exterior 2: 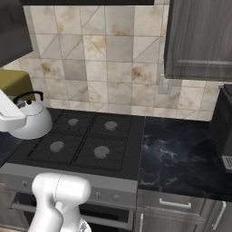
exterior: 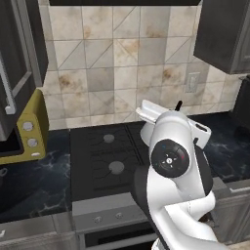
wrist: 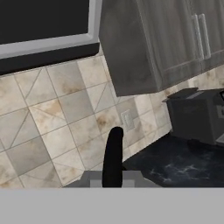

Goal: Pick the kettle from the cabinet and place it on a stove burner. Then pick the pot from the counter and place it on another stove burner. Finally, turn both burners on.

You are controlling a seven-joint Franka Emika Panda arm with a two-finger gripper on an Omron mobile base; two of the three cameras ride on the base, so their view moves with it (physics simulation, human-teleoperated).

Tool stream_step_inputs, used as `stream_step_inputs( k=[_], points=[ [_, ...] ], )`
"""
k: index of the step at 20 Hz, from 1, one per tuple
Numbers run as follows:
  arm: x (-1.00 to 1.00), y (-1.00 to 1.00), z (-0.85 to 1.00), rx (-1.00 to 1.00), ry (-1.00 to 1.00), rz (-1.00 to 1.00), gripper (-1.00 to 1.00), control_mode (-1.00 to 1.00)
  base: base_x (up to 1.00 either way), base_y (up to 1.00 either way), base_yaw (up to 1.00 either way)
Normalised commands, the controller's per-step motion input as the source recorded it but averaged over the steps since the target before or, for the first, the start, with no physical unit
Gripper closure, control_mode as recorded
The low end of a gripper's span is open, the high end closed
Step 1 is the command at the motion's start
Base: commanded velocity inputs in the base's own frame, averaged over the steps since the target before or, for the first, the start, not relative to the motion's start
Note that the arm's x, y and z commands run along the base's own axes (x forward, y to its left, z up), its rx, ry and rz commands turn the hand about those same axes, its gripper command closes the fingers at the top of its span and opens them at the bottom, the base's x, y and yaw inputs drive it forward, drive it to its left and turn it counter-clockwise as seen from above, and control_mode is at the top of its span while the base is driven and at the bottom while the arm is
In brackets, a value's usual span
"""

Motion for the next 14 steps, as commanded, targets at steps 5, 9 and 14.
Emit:
stream_step_inputs(
  k=[5,9,14],
  points=[
    [0.0,0.0,0.0,0.0,0.0,0.0,1.0,1.0,0.2,-0.06,0.0],
    [0.21,0.0,-0.01,0.0,0.0,0.0,1.0,-1.0,0.0,0.0,0.0],
    [0.37,0.0,0.0,0.0,0.01,0.0,1.0,-1.0,0.0,0.0,0.0]
  ],
)
